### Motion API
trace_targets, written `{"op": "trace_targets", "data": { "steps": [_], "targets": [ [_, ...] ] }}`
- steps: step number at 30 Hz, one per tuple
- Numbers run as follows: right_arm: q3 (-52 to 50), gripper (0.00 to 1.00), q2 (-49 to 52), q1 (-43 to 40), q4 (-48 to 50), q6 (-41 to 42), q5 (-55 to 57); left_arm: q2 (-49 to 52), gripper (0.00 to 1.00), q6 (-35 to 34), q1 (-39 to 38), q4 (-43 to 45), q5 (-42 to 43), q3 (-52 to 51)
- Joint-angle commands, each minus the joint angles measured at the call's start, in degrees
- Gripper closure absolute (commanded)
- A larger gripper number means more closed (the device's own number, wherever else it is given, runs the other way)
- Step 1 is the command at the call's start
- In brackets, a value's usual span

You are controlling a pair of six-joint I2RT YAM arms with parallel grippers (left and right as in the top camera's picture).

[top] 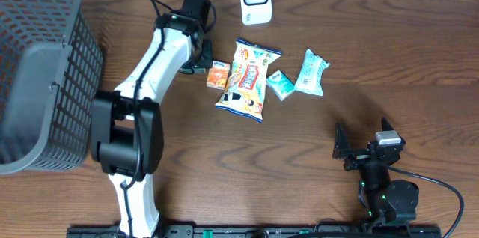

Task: Scan the item barcode
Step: 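Carry the Zam-Buk box with the left gripper and set it on the table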

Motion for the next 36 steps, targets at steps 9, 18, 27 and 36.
{"op": "trace_targets", "data": {
  "steps": [9, 18, 27, 36],
  "targets": [
    [-0.04, 0.01, -0.31, -0.11, -0.24, 0.79, 0.04, 1.25, 0.39, 1.75, 1.2, -1.38, -1.79, -0.22],
    [-0.04, 0.01, -0.31, -0.11, -0.24, 0.81, 0.04, 1.18, 0.14, 1.7, 1.2, -2.05, -1.75, -0.2],
    [-0.04, 0.01, -0.31, -0.11, -0.24, 0.79, 0.04, -6.38, 0.12, 1.68, 1.2, -4.37, -1.79, 1.36],
    [-0.04, 0.01, -0.31, -0.11, -0.24, 0.79, 0.04, -26.88, 0.02, -1.73, 1.64, -12.85, -1.81, 1.36]
  ]
}}
